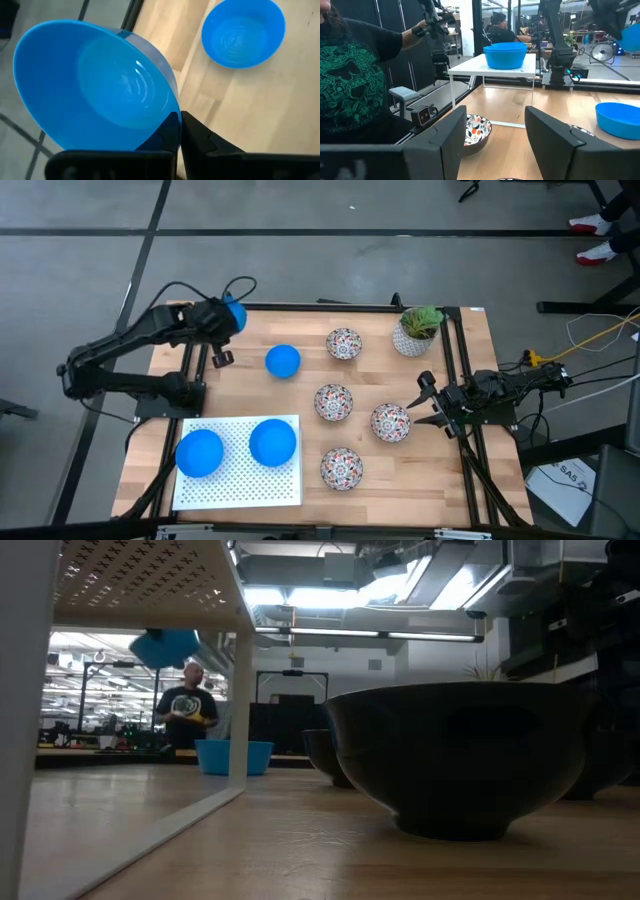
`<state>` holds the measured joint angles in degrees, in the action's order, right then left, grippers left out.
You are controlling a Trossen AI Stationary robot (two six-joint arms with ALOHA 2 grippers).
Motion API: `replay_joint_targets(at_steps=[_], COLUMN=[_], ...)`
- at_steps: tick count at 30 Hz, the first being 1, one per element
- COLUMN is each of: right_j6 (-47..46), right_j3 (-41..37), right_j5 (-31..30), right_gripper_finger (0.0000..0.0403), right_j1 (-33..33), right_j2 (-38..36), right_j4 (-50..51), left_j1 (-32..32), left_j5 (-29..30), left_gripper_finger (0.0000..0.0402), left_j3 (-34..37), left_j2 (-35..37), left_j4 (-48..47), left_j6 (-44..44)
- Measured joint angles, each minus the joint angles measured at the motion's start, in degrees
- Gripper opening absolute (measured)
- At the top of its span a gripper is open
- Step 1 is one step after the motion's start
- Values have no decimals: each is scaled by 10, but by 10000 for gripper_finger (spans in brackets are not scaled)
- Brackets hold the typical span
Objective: Pick & Place Mini bowls
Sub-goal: Stack the blue bowl on top of the left blue bowl on the shelf
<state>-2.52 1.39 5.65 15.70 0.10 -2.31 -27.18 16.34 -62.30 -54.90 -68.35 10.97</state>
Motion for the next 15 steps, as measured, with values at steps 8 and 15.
replay_joint_targets(at_steps=[8,15], right_j6=[0,0], right_j3=[0,0], right_j5=[0,0], right_gripper_finger=[200,200], right_j1=[0,0], right_j2=[0,0], right_j4=[0,0], left_j1=[72,160], left_j5=[3,-37], left_gripper_finger=[3,3], left_j3=[-87,-127], left_j2=[0,-1], left_j4=[-120,-147], left_j6=[-101,-194])
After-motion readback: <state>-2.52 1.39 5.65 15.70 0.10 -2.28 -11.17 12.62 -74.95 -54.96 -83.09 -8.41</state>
